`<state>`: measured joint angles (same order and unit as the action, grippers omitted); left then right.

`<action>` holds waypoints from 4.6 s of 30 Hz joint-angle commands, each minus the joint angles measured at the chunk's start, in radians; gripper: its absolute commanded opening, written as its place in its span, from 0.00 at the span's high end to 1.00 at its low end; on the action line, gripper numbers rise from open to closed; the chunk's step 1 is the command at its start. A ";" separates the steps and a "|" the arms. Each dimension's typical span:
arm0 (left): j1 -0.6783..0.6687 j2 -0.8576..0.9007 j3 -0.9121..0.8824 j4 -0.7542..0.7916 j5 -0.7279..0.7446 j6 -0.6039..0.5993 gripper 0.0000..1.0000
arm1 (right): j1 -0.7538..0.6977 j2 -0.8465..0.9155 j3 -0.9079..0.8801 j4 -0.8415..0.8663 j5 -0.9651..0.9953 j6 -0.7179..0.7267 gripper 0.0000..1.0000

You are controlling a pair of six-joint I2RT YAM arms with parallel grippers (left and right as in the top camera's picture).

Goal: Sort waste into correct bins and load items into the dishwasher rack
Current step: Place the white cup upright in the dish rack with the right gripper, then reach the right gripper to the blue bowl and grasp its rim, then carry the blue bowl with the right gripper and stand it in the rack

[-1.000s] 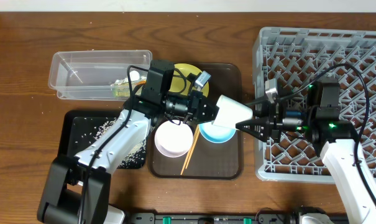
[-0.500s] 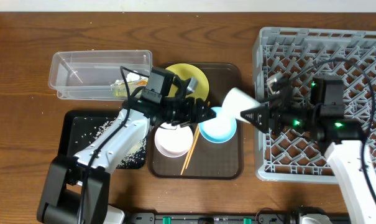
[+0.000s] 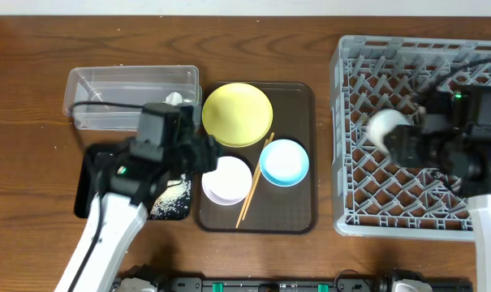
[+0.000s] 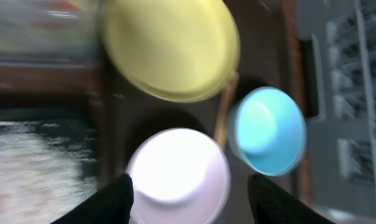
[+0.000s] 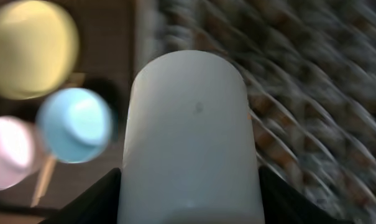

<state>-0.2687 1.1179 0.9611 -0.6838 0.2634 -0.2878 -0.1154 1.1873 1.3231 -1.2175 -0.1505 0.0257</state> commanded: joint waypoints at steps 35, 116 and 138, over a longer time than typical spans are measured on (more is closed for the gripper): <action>0.007 -0.060 0.008 -0.042 -0.171 0.021 0.32 | -0.403 0.441 0.016 -0.103 0.092 0.056 0.14; -0.052 0.142 0.006 -0.230 -0.230 -0.031 0.31 | 0.441 0.494 0.251 0.299 0.446 0.094 0.99; -0.052 0.142 0.006 -0.201 -0.227 -0.031 0.31 | 0.284 0.651 0.251 0.766 1.201 -0.035 0.99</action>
<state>-0.3252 1.2697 0.9611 -0.8875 0.0456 -0.3141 0.1703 1.7966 1.5669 -0.4633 1.0054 0.0330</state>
